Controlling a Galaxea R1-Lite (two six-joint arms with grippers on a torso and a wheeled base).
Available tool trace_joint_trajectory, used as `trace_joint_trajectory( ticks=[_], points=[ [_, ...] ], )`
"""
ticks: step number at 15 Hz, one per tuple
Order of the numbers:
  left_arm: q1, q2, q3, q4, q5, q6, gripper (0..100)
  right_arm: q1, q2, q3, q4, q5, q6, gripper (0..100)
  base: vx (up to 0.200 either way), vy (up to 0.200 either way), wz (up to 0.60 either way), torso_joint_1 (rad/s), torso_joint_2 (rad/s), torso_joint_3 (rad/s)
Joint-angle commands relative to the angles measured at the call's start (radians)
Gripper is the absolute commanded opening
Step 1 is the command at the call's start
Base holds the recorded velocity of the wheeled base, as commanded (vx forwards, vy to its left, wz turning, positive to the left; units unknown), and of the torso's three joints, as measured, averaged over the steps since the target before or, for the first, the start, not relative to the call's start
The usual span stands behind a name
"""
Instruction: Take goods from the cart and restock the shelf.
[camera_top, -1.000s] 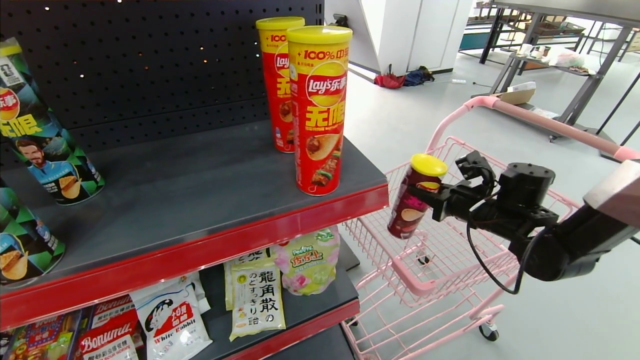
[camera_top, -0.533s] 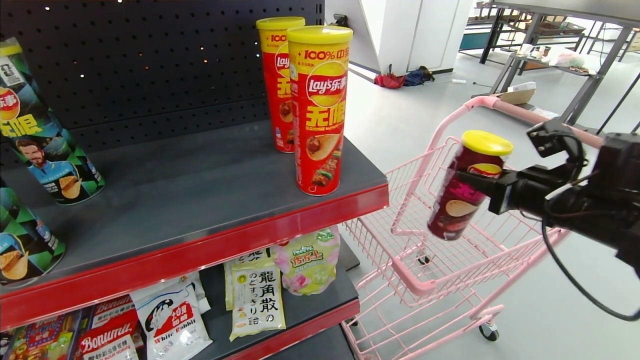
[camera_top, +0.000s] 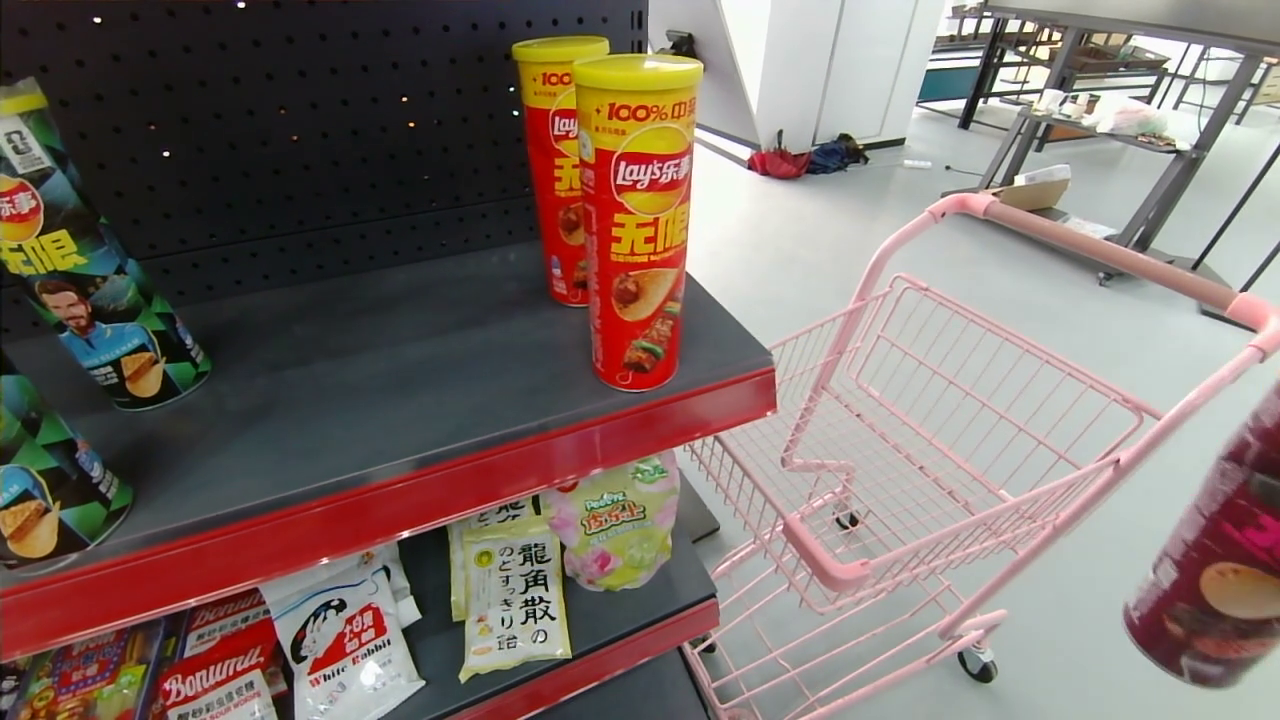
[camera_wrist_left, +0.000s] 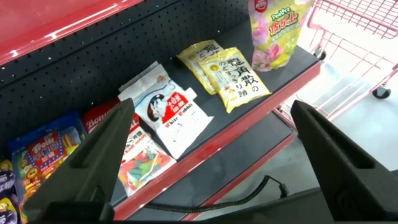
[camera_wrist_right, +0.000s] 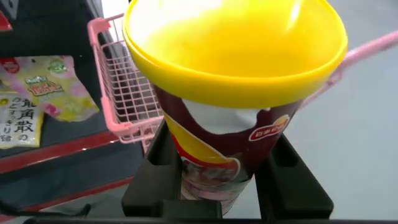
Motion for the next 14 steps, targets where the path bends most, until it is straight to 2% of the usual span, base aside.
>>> trace_joint_trajectory(
  ticks=[1,8,14],
  points=[
    [-0.001,0.000,0.000,0.000,-0.008,-0.002,100,-0.048,-0.275,0.103,0.068,-0.029,-0.021,0,0.000,0.000,0.00,0.000,0.00,0.000],
    [-0.004,0.000,0.000,0.000,-0.032,0.000,100,-0.068,-0.268,0.092,0.068,-0.035,-0.054,0,0.000,0.000,0.00,0.009,-0.03,-0.018],
    [-0.005,0.000,0.000,0.000,-0.034,0.000,100,-0.067,-0.243,0.090,0.067,-0.032,-0.064,0,0.000,0.000,0.00,0.176,-0.50,-0.321]
  ],
)
